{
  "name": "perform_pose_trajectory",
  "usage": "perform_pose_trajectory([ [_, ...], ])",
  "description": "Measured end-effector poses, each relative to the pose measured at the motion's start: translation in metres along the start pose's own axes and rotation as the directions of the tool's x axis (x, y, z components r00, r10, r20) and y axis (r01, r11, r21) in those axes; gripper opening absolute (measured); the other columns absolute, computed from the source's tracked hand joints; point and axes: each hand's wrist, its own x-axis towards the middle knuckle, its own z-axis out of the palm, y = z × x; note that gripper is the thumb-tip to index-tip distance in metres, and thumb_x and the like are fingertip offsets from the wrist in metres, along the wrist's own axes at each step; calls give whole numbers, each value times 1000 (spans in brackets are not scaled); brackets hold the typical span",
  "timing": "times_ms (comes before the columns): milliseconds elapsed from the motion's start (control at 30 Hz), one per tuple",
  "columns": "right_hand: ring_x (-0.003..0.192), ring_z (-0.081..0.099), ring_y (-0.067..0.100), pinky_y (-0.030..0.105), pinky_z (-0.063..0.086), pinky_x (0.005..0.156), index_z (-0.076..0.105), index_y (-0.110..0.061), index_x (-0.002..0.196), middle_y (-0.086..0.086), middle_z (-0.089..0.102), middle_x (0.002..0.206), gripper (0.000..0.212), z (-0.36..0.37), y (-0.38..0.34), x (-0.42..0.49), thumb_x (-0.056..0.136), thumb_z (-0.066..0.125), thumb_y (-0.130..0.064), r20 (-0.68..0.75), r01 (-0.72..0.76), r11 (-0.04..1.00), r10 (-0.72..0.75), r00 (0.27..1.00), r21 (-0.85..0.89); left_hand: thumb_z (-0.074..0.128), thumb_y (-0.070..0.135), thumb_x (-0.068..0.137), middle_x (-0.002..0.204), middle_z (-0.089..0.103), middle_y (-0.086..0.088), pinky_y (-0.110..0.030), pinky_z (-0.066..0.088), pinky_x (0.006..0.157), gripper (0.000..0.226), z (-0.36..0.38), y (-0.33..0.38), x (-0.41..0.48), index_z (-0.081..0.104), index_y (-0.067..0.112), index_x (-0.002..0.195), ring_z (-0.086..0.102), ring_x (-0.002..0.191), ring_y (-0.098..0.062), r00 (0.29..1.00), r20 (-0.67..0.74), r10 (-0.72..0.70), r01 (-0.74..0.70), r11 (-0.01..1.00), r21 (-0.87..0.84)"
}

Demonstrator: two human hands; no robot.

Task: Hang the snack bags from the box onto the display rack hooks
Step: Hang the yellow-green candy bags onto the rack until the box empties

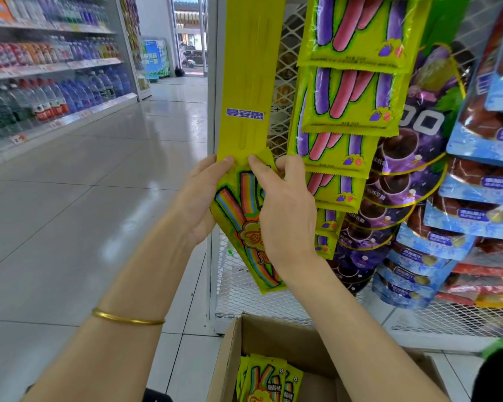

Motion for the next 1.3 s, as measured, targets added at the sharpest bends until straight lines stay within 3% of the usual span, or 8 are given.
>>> perform_pose_trajectory([
  [133, 63, 50, 21, 24, 39, 43, 62, -13, 121, 12, 51, 96, 47, 1, 2, 0, 85, 32, -13, 7, -9, 1000, 9, 1000, 3, 43, 20, 98, 123, 61, -18, -47, 50, 93, 35, -2, -2, 0, 49, 6, 129, 59, 114, -34, 998, 51, -23, 25, 998, -56],
  [233, 66, 51, 22, 29, 44, 46, 60, -16, 123, 11, 49, 99, 44, 1, 2, 0, 85, 43, -5, 51, -55, 998, 53, 997, 33, 43, 20, 97, 125, 59, -19, -47, 50, 94, 37, -2, -2, 0, 48, 6, 131, 58, 114, -34, 996, 78, -38, 47, 992, -113],
  [467, 66, 53, 24, 32, 45, 50, 58, -17, 126, 9, 50, 99, 45, -3, 2, -3, 86, 41, -6, 112, -112, 990, 103, 988, 82, 44, 27, 94, 125, 60, -19, -46, 49, 94, 43, 0, -5, -3, 49, 6, 131, 58, 113, -33, 987, 125, -105, 122, 983, -139],
  [700, 76, 54, 25, 41, 50, 62, 52, -21, 132, 6, 45, 104, 44, -8, 1, -4, 93, 44, -3, 202, -178, 978, 153, 967, 111, 47, 25, 92, 128, 56, -22, -48, 44, 100, 47, 0, -5, -3, 46, 1, 133, 52, 121, -38, 994, 106, -41, 49, 996, -72],
  [900, 84, 58, 28, 45, 51, 66, 52, -23, 131, 6, 47, 109, 44, -9, -2, -5, 92, 44, -5, 236, -206, 965, 165, 958, 161, 55, 11, 90, 108, 69, -14, -37, 56, 84, 32, 4, -3, -7, 56, 2, 120, 67, 92, -25, 998, 0, 69, -69, 996, 48],
  [1067, 86, 57, 26, 45, 51, 67, 52, -24, 131, 4, 47, 109, 44, -9, -4, -7, 91, 45, -5, 233, -226, 954, 179, 956, 196, 58, 13, 89, 89, 73, -5, -31, 55, 67, 19, 6, -3, -6, 62, 7, 107, 70, 76, -18, 983, -115, 144, -119, 973, 196],
  [1300, 82, 58, 25, 43, 51, 62, 60, -23, 117, 5, 52, 104, 39, 0, -8, -5, 87, 46, -2, 46, -212, 935, 208, 977, 283, 56, 12, 88, 86, 74, -1, -30, 56, 70, 12, 7, -1, -6, 65, 12, 96, 70, 77, -17, 964, -121, 236, -189, 931, 312],
])
